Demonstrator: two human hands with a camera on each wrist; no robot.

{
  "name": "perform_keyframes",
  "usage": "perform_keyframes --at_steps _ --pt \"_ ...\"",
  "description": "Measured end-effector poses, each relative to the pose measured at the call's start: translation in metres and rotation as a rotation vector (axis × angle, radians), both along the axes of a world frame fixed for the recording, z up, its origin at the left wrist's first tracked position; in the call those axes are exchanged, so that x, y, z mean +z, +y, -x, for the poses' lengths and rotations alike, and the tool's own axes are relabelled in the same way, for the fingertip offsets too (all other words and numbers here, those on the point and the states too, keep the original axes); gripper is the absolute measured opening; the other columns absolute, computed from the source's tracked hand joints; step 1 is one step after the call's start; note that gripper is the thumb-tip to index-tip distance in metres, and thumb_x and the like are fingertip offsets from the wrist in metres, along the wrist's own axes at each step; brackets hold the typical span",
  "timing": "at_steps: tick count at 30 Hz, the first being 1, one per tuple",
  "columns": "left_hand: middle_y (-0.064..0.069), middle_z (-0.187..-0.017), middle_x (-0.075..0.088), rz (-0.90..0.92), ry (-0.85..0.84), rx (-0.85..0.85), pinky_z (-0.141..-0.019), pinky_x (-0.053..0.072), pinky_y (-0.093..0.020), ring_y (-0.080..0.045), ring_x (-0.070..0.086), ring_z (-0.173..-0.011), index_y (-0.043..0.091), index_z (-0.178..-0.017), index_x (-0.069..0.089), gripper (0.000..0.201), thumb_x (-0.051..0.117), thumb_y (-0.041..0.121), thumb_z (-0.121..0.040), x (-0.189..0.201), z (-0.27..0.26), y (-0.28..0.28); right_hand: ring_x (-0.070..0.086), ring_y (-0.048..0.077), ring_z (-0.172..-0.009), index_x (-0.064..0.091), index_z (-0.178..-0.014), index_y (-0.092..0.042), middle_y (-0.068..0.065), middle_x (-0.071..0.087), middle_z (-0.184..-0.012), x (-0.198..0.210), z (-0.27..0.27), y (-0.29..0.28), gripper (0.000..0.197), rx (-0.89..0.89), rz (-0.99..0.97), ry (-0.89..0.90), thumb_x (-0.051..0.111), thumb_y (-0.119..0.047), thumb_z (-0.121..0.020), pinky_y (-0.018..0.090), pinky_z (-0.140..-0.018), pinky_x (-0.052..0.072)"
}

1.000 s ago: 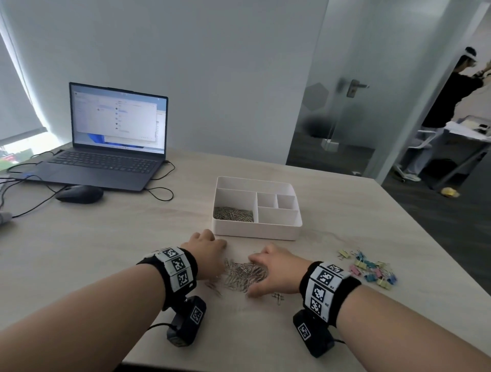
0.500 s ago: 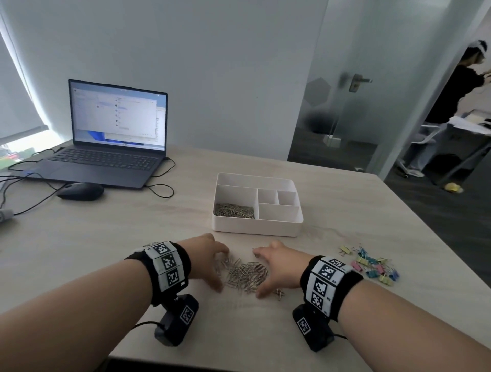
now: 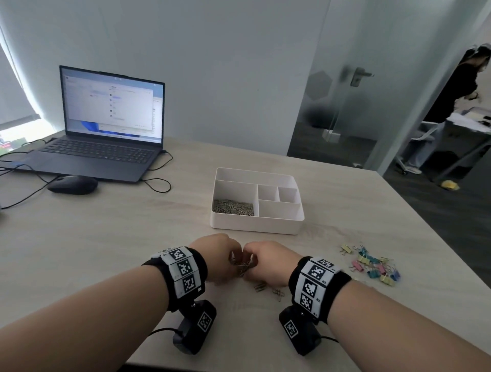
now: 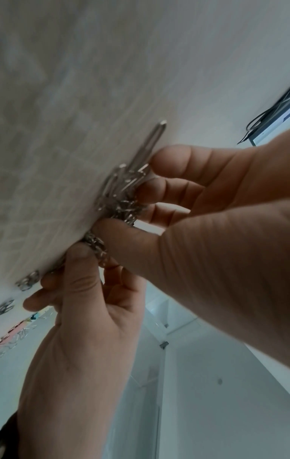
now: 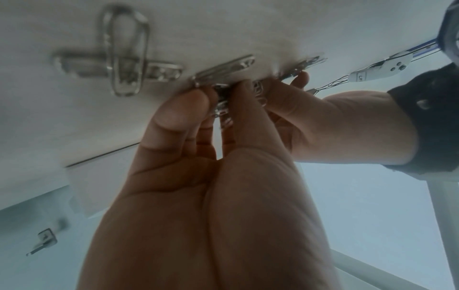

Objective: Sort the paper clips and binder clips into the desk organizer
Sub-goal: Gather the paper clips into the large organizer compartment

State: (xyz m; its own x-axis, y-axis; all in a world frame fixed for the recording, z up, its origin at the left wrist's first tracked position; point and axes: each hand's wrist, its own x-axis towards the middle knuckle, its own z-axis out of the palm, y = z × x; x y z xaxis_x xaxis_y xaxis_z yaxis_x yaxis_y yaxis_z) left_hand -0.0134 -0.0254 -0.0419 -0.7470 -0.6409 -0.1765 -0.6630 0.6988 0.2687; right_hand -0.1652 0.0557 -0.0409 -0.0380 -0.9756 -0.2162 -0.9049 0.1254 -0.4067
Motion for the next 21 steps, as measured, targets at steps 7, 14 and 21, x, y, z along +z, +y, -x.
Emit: perform_keyframes --at_steps 7,14,21 --pt "0.004 -0.093 0.069 -0.056 0.093 -0.025 -0.073 0.047 -0.025 -0.017 0.063 -0.088 0.025 -0.097 0.072 0.020 0.065 0.030 -0.079 -0.002 -0.001 -0.010 0.059 0.015 -0.069 0.065 -0.094 -0.024 -0.001 0.065 -0.089 0.001 0.001 -0.005 0.014 -0.035 -0.026 -0.066 0.066 -0.017 -0.081 0.018 -0.050 0.042" --pt "0.010 -0.072 0.066 -0.266 0.239 0.028 -0.063 0.058 -0.025 -0.006 0.060 -0.057 0.027 -0.073 0.068 0.007 0.069 0.022 -0.077 0.003 -0.006 -0.028 0.059 0.014 -0.048 0.062 -0.086 -0.025 -0.001 0.065 -0.072 0.002 0.008 -0.014 0.015 -0.146 -0.035 -0.249 0.062 -0.010 -0.084 0.025 -0.046 0.051" --pt "0.010 -0.065 0.065 -0.356 0.488 0.103 -0.055 0.058 -0.025 -0.007 0.060 -0.054 0.020 -0.079 0.072 0.004 0.073 0.017 -0.082 0.032 0.001 -0.061 0.060 0.020 -0.053 0.062 -0.088 -0.022 0.009 0.064 -0.068 -0.006 0.024 -0.016 0.012 -0.257 -0.032 -0.461 0.065 -0.011 -0.084 0.029 -0.049 0.051"
